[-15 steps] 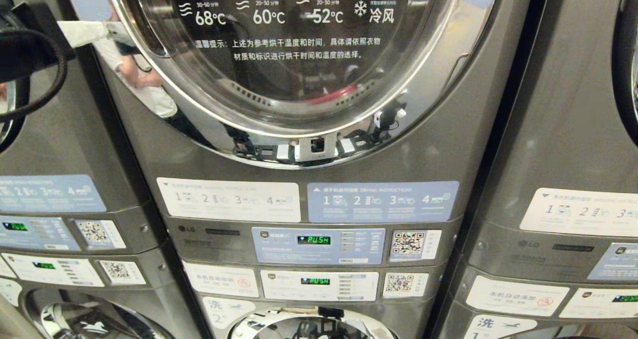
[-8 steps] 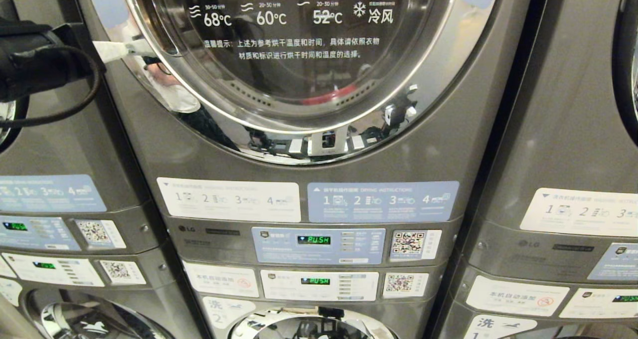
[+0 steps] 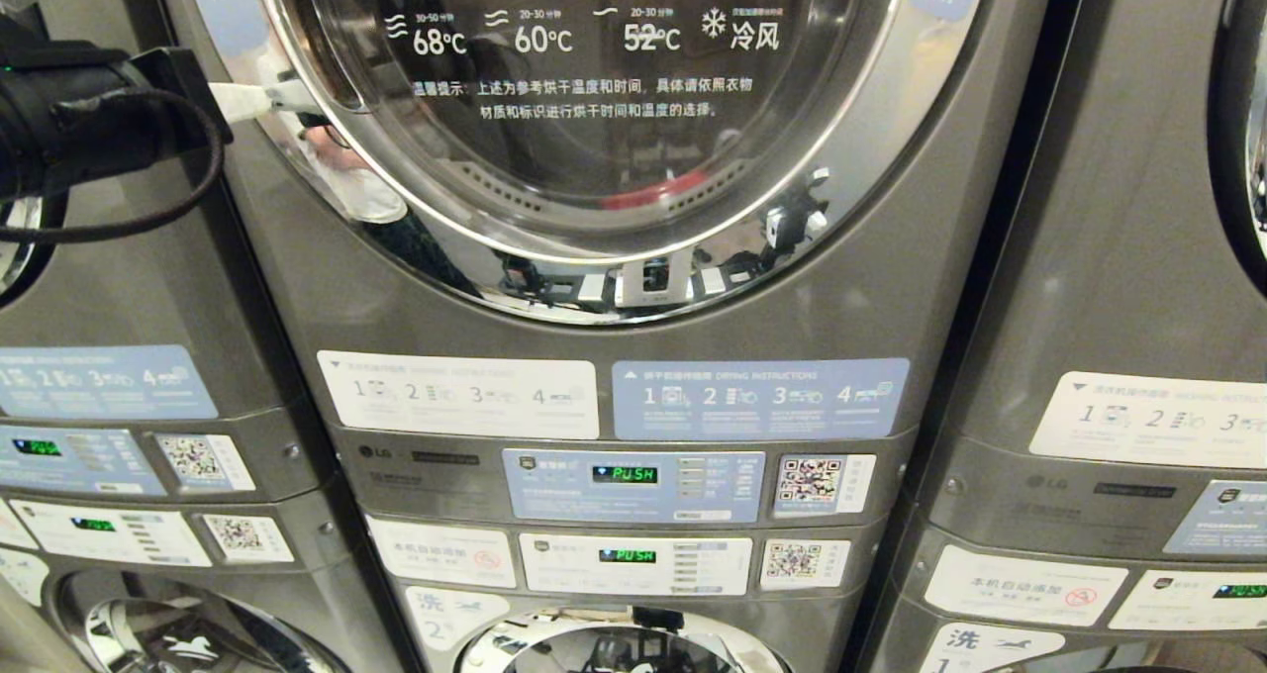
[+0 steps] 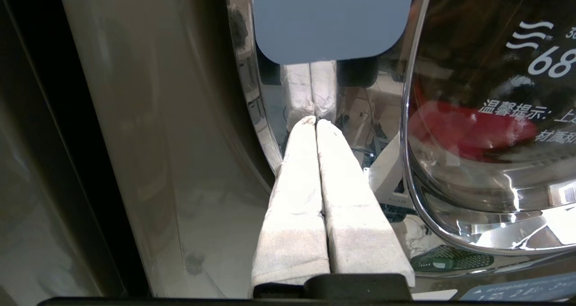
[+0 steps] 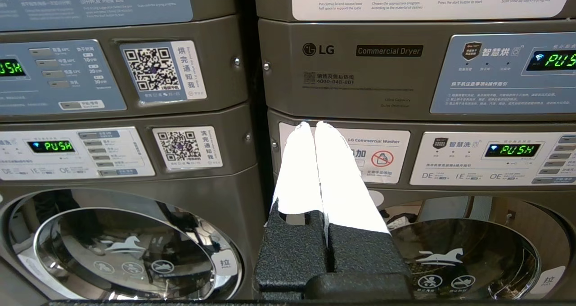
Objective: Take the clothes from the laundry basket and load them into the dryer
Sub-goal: Close the dryer
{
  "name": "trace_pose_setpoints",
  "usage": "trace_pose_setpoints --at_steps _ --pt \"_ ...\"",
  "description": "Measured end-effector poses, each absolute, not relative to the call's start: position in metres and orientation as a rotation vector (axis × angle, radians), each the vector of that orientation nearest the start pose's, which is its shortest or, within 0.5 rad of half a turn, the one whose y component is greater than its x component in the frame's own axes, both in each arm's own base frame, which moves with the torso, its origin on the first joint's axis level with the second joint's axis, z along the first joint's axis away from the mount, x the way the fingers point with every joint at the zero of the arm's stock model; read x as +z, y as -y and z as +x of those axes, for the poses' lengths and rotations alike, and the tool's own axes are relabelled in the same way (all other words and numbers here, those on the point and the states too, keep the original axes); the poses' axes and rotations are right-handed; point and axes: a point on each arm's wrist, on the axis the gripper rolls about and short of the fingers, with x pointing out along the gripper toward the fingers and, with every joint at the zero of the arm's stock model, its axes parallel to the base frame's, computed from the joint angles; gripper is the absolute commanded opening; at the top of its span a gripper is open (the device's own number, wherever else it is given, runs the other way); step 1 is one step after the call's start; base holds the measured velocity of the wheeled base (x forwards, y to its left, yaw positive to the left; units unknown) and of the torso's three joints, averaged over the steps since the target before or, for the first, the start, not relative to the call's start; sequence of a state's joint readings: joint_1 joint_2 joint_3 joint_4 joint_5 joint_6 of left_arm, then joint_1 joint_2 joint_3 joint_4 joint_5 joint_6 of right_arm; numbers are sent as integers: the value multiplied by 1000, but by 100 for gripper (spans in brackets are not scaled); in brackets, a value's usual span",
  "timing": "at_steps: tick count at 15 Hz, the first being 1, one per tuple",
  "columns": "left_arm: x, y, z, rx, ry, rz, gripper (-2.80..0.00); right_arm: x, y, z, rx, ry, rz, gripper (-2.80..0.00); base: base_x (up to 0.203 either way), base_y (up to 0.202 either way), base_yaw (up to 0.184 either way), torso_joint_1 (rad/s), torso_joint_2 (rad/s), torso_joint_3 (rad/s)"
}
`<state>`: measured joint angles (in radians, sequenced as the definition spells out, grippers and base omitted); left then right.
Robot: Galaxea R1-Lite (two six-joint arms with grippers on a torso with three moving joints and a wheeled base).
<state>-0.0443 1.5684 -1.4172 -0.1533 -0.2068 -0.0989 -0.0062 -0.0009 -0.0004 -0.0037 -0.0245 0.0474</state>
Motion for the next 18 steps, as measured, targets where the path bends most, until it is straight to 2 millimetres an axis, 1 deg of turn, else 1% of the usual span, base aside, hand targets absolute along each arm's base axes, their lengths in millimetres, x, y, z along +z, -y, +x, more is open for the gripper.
trace_pose_setpoints --at_steps 4,9,14,18 --pt "344 25 289 -274 -29 -87 -280 76 0 -23 -31 6 47 -280 0 0 0 0 0 0" --pt "340 25 294 -253 -48 -83 -280 76 0 -23 -31 6 47 -280 0 0 0 0 0 0" --pt "338 25 293 -221 -55 -83 -280 76 1 -23 -37 6 49 -280 0 0 0 0 0 0" --pt "336 33 290 -224 -52 -70 -280 76 1 -23 -39 5 59 -280 0 0 0 0 0 0"
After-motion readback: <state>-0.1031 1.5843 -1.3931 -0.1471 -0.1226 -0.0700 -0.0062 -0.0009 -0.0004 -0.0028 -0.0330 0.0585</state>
